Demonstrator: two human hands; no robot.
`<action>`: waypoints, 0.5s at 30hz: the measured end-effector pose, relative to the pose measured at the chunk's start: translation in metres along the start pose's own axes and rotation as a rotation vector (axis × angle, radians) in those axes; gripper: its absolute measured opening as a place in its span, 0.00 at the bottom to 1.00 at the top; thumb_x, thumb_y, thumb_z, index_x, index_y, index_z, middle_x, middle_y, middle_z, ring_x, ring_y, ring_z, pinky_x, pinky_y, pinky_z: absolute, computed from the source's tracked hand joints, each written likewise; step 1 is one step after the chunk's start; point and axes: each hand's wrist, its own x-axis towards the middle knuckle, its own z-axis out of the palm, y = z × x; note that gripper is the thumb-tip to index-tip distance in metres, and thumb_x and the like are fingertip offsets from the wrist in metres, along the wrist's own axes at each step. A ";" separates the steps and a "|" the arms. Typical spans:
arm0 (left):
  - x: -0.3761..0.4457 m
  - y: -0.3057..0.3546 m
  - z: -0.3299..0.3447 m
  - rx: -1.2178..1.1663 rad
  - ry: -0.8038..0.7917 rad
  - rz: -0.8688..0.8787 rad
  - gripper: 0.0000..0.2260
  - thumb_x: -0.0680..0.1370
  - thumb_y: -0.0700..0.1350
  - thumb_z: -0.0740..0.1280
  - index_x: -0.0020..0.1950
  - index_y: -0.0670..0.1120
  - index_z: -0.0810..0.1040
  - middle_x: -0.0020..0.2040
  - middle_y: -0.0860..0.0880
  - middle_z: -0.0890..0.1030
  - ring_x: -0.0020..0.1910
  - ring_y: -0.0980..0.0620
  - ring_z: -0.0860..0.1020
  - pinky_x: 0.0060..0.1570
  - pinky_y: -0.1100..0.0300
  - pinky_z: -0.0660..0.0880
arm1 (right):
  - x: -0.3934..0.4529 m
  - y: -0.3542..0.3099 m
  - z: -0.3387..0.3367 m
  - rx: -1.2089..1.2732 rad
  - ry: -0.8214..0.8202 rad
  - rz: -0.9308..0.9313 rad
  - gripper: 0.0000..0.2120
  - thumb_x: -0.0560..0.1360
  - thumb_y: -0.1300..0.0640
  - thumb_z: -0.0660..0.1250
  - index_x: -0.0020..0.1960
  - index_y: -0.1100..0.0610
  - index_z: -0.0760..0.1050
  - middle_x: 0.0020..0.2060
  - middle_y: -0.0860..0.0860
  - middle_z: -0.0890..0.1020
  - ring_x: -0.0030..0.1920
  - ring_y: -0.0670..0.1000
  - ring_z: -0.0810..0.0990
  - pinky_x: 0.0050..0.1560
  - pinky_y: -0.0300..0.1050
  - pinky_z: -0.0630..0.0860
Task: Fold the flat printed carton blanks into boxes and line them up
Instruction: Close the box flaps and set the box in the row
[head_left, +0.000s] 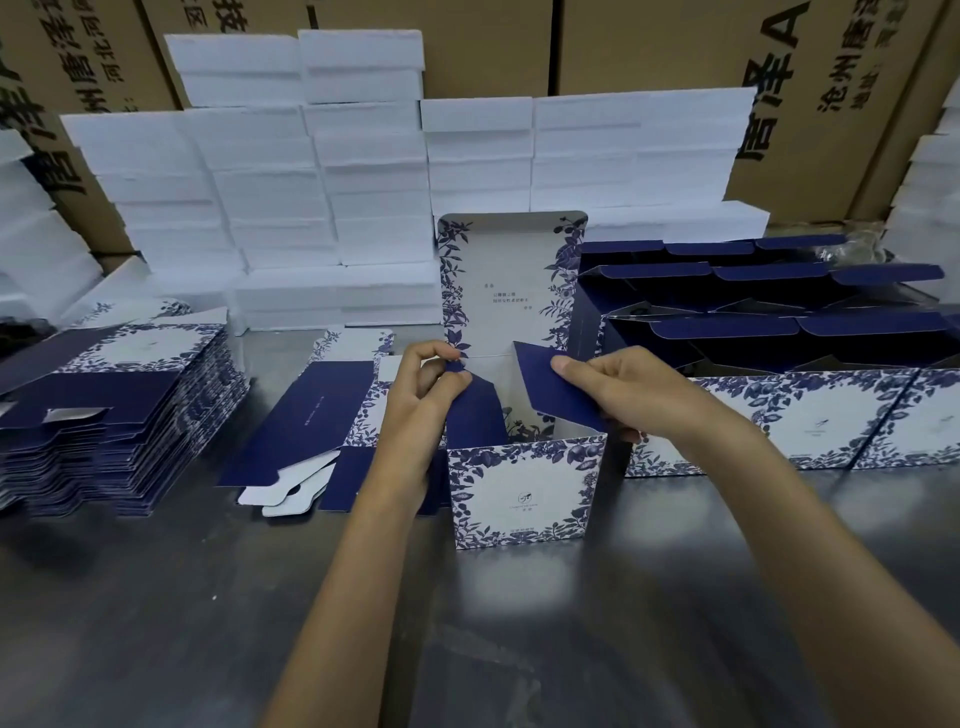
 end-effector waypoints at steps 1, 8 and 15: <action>0.000 0.000 0.000 -0.004 -0.003 -0.004 0.10 0.78 0.39 0.68 0.48 0.55 0.77 0.45 0.53 0.81 0.45 0.49 0.78 0.44 0.56 0.74 | 0.001 0.001 0.002 -0.012 0.013 -0.013 0.23 0.82 0.43 0.62 0.37 0.59 0.69 0.25 0.54 0.66 0.23 0.51 0.65 0.23 0.36 0.63; 0.000 0.001 0.000 -0.017 -0.016 -0.014 0.10 0.78 0.39 0.68 0.48 0.55 0.78 0.46 0.54 0.82 0.41 0.53 0.80 0.38 0.60 0.76 | 0.007 0.004 0.004 -0.061 0.026 -0.024 0.21 0.84 0.48 0.60 0.37 0.59 0.68 0.25 0.54 0.67 0.22 0.51 0.66 0.24 0.36 0.64; 0.000 0.000 0.001 -0.037 -0.033 -0.020 0.10 0.78 0.38 0.68 0.47 0.55 0.78 0.43 0.54 0.82 0.37 0.55 0.80 0.33 0.62 0.76 | 0.013 -0.002 0.004 -0.184 0.080 -0.047 0.21 0.85 0.50 0.57 0.36 0.58 0.65 0.28 0.58 0.68 0.24 0.55 0.70 0.23 0.38 0.67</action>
